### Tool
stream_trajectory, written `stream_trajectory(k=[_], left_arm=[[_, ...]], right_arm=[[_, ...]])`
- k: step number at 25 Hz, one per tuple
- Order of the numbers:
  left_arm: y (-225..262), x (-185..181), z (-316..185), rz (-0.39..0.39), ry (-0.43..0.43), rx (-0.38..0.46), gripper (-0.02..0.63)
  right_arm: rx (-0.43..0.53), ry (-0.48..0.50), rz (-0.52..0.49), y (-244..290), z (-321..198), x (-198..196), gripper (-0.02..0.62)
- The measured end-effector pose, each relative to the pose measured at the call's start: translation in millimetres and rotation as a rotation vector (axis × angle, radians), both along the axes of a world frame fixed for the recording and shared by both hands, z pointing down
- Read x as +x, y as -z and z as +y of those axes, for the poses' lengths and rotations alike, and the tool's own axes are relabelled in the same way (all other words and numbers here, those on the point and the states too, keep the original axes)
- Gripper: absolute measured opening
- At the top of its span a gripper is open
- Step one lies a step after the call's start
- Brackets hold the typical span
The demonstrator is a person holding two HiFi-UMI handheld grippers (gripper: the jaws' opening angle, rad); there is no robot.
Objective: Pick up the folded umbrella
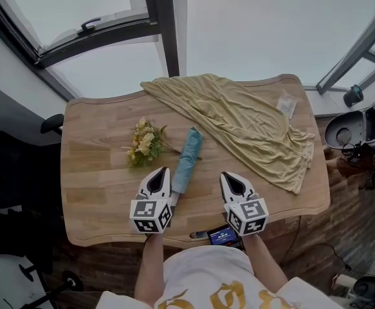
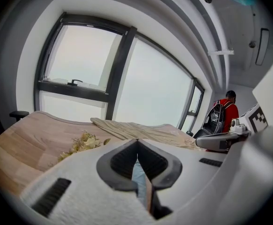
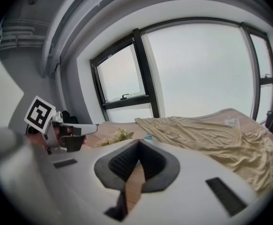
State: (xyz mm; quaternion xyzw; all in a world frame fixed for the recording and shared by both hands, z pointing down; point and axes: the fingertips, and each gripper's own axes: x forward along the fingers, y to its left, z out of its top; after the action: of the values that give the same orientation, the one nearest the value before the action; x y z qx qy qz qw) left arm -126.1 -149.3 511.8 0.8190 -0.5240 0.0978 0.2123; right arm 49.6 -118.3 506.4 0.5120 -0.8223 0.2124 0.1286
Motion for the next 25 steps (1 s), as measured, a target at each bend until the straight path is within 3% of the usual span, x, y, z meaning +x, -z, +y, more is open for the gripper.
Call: stream_trajectory(k=[13, 16, 18, 22, 25], left_arm=[[-56, 21, -22, -0.036, -0.064, -0.119, 0.012], [-73, 26, -25, -0.014, -0.076, -0.166, 0.019], [-86, 28, -27, -0.016, -0.083, -0.201, 0.085], [-107, 32, -32, -0.04, -0.105, -0.258, 0.128], [-126, 39, -32, -0.041, -0.142, -0.331, 0.214]], right_arm=[[-0.09, -0.013, -0.005, -44, -23, 12, 0.011], [-0.113, -0.016, 0.0, -57, -28, 14, 0.011], [-0.129, -0.015, 0.006, -64, -30, 16, 0.011], [-0.157, -0.013, 0.014, -80, -37, 21, 0.011], [-0.176, -0.029, 0.011, -90, -43, 29, 0.011]])
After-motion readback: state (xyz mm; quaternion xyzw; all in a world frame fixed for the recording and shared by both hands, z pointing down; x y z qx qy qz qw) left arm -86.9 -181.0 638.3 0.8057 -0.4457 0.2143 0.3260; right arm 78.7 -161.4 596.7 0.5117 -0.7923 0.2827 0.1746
